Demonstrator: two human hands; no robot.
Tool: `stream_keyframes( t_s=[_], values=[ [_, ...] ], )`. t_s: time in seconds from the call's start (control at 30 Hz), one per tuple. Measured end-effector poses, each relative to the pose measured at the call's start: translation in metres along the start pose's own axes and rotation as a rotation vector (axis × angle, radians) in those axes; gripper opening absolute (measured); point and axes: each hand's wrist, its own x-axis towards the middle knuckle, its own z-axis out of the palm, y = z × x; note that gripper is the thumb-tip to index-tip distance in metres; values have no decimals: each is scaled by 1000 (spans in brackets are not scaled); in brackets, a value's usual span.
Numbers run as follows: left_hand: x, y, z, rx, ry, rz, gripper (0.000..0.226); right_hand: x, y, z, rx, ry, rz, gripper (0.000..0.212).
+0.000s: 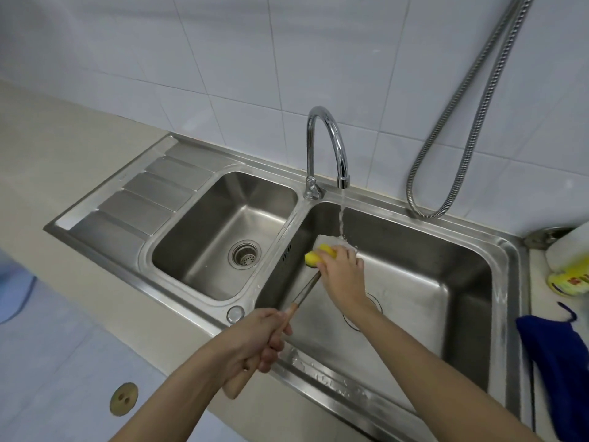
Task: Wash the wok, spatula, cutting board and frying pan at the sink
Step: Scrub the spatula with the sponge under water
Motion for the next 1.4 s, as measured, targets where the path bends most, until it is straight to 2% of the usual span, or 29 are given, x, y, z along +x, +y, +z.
stream_keyframes(
  t_s=[0.17, 0.2, 0.3, 0.4, 0.57, 0.67, 0.8, 0.97, 1.2, 1.27, 1.4],
  values=[
    [-9, 2, -5, 46, -39, 18, 30, 35, 26, -24, -159, -24, 172, 32],
    [-10, 3, -4, 56, -32, 26, 30, 34, 25, -25, -148, -39, 150, 34],
    [-7, 4, -2, 165, 37, 54, 31, 15, 11, -19, -42, -103, -69, 35],
    [-4, 2, -2, 430, 121, 95, 29, 2, 8, -15, -99, -47, -133, 30],
    [-3, -6, -2, 964, 306, 339, 36, 5, 30, -24, -268, -62, -15, 27],
    [4, -7, 0, 1135, 372, 427, 37, -1, 46, -31, -213, -52, 103, 22],
    [18, -3, 4, 1287, 464, 527, 33, -23, 51, -35, -111, 36, 67, 23],
    [35, -2, 8, 1338, 491, 601, 23, -47, 69, -45, 80, 50, 286, 30],
    [59, 6, 20, 1375, 384, 727, 16, -120, 124, -68, 90, -4, 548, 33],
    [69, 2, 19, 1300, 331, 702, 19, -141, 136, -76, 74, -13, 570, 34],
    [85, -1, 17, 1133, 157, 499, 29, -171, 148, -89, 67, 56, 616, 35]
  ],
)
